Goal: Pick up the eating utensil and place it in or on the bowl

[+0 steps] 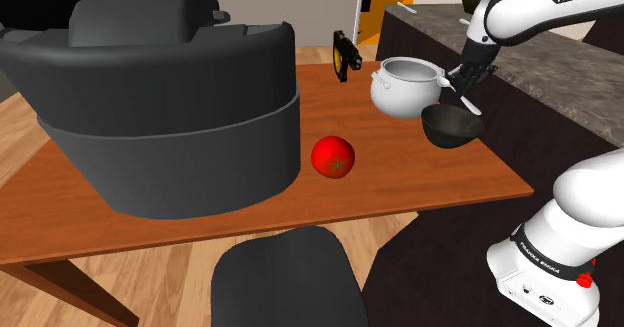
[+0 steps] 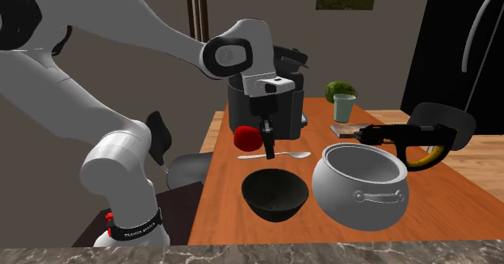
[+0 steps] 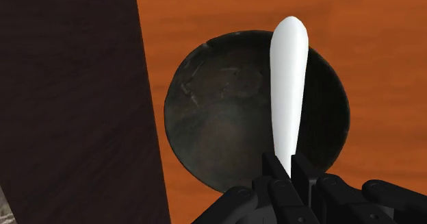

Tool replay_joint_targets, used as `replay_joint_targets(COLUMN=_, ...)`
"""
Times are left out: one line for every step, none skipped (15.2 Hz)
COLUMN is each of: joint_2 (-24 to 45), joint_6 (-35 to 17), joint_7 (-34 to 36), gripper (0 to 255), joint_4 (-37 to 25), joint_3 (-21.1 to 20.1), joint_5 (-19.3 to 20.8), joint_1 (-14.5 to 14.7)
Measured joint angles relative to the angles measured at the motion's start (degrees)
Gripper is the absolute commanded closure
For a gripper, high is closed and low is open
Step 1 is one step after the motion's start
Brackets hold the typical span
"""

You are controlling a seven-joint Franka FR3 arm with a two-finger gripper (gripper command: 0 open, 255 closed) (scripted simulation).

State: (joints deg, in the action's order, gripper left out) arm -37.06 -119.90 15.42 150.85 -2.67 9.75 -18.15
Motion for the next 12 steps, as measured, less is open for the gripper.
replay_joint_targets(joint_2=-0.5, joint_6=-0.1, joint_7=-1.3, gripper=255, joint_4=0.4, joint_3=1.1, joint_5=0.5, joint_1=-0.6)
replay_joint_targets(joint_2=-0.6, joint_6=-0.5, joint_7=-1.8, gripper=255, joint_4=0.8, joint_3=1.6, joint_5=0.9, joint_1=-0.9)
replay_joint_targets(joint_2=-0.5, joint_6=-1.2, joint_7=-2.0, gripper=255, joint_4=1.3, joint_3=1.8, joint_5=1.0, joint_1=-1.0)
replay_joint_targets(joint_2=-0.5, joint_6=-1.9, joint_7=-2.0, gripper=255, joint_4=2.1, joint_3=1.9, joint_5=1.2, joint_1=-1.1)
replay_joint_targets(joint_2=-0.3, joint_6=-2.7, joint_7=-2.0, gripper=255, joint_4=2.6, joint_3=2.0, joint_5=1.3, joint_1=-1.2)
replay_joint_targets(joint_2=-0.1, joint_6=-3.4, joint_7=-1.9, gripper=255, joint_4=3.2, joint_3=2.1, joint_5=1.4, joint_1=-1.3)
replay_joint_targets(joint_2=0.1, joint_6=-4.2, joint_7=-1.8, gripper=255, joint_4=3.8, joint_3=2.1, joint_5=1.6, joint_1=-1.4)
replay_joint_targets(joint_2=0.5, joint_6=-5.0, joint_7=-1.6, gripper=255, joint_4=4.2, joint_3=2.1, joint_5=1.7, joint_1=-1.4)
replay_joint_targets(joint_2=0.7, joint_6=-5.8, joint_7=-1.4, gripper=255, joint_4=4.8, joint_3=2.0, joint_5=1.7, joint_1=-1.4)
replay_joint_targets(joint_2=1.1, joint_6=-6.9, joint_7=-1.3, gripper=255, joint_4=5.5, joint_3=2.1, joint_5=1.9, joint_1=-1.5)
replay_joint_targets(joint_2=1.7, joint_6=-7.9, joint_7=-1.1, gripper=255, joint_4=6.0, joint_3=2.1, joint_5=2.1, joint_1=-1.6)
replay_joint_targets(joint_2=2.1, joint_6=-8.8, joint_7=-1.0, gripper=255, joint_4=6.5, joint_3=2.1, joint_5=2.2, joint_1=-1.7)
